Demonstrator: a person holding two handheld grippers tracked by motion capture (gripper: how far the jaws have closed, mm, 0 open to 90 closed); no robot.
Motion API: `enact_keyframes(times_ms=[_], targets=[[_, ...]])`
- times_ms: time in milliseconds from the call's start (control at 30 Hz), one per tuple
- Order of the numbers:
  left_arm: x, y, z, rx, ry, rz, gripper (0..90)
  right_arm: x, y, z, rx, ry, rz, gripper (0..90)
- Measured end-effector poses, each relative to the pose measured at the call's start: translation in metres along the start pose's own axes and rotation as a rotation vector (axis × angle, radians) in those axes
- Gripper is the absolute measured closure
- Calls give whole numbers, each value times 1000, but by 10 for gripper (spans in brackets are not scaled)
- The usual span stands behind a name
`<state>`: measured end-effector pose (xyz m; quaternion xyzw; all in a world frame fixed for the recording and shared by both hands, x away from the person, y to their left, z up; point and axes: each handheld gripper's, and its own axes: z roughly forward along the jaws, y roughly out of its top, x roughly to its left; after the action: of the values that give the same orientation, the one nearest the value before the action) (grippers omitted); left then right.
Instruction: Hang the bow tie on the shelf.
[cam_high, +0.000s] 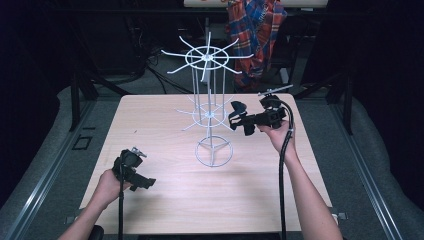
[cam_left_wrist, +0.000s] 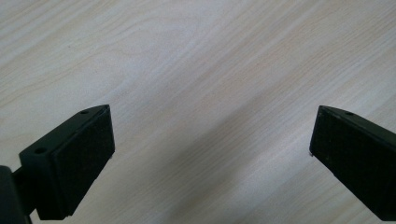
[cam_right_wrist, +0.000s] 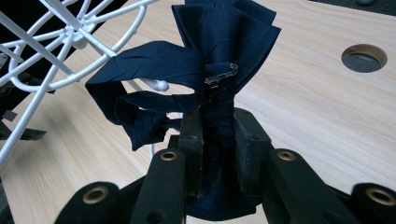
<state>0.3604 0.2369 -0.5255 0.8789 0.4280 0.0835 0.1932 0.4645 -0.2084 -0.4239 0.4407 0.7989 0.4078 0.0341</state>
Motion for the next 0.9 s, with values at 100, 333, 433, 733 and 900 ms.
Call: enact_keyframes(times_ms=[100,333,433,733,900], targets=[[0,0,0,0,0,0,1,1,-1,3,1,-7,-5,750],[0,0,0,2,2,0,1,5,-3,12,20,-15,-12,748],[0,0,0,2,1,0,1,6,-5,18,32,-17,-14,747],[0,0,0,2,2,0,1,9,-8,27,44,-23,-24,744],[0,0,0,3,1,0,0,12,-8,29,30,-28,-27,743]])
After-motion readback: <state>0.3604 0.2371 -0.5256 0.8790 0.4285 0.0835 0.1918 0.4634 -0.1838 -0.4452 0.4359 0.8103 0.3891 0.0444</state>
